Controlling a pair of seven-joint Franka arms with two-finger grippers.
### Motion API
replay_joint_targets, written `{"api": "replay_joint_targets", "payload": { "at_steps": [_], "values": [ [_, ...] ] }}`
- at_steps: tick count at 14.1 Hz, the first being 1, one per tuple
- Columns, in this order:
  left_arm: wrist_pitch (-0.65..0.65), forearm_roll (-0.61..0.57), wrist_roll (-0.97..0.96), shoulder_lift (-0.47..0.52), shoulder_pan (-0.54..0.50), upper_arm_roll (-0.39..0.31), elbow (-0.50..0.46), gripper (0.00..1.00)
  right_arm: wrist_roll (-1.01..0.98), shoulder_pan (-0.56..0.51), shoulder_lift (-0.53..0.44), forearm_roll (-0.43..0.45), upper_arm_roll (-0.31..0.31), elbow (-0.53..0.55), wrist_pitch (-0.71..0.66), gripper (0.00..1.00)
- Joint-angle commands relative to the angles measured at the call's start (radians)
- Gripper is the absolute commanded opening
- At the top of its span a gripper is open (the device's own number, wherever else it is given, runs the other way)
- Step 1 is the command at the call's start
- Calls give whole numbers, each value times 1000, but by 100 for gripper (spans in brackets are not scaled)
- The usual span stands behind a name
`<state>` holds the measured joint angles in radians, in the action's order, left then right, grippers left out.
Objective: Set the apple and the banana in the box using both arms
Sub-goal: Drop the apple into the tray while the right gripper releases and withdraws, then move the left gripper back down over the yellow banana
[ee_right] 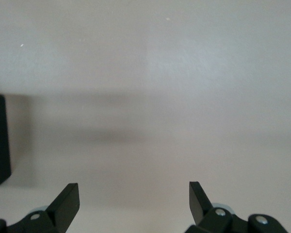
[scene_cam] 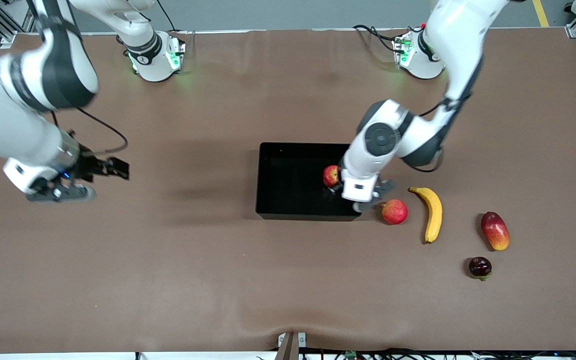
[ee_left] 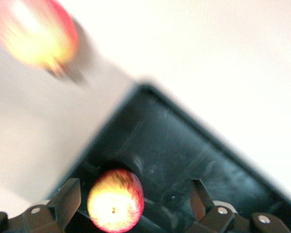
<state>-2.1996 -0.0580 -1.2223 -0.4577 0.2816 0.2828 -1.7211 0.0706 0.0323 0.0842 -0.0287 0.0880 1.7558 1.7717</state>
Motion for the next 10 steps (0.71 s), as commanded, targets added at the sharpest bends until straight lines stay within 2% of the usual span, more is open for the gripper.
{"api": "replay_joint_targets", "payload": {
  "at_steps": [1,3,6,8,9,10],
  "values": [
    [231,-17,73,51,-85,3,153,100,-9,-22,-139,1,15,22,-113,100],
    [322,-17,215,71,-184,3,163,100,-14,-32,-147,1,15,-39,-176,100],
    [308,-61,448,54,-361,2,80,100,-78,-55,-136,1,16,-153,-250,100],
    [200,-97,533,24,-435,2,-3,100,-91,-66,-129,1,16,-179,-248,100],
    [123,-97,546,10,-459,3,-55,87,-89,-69,-123,4,16,-193,-248,100],
    [53,-97,559,-2,-466,3,-101,85,-88,-71,-110,3,15,-220,-248,100]
  ]
}}
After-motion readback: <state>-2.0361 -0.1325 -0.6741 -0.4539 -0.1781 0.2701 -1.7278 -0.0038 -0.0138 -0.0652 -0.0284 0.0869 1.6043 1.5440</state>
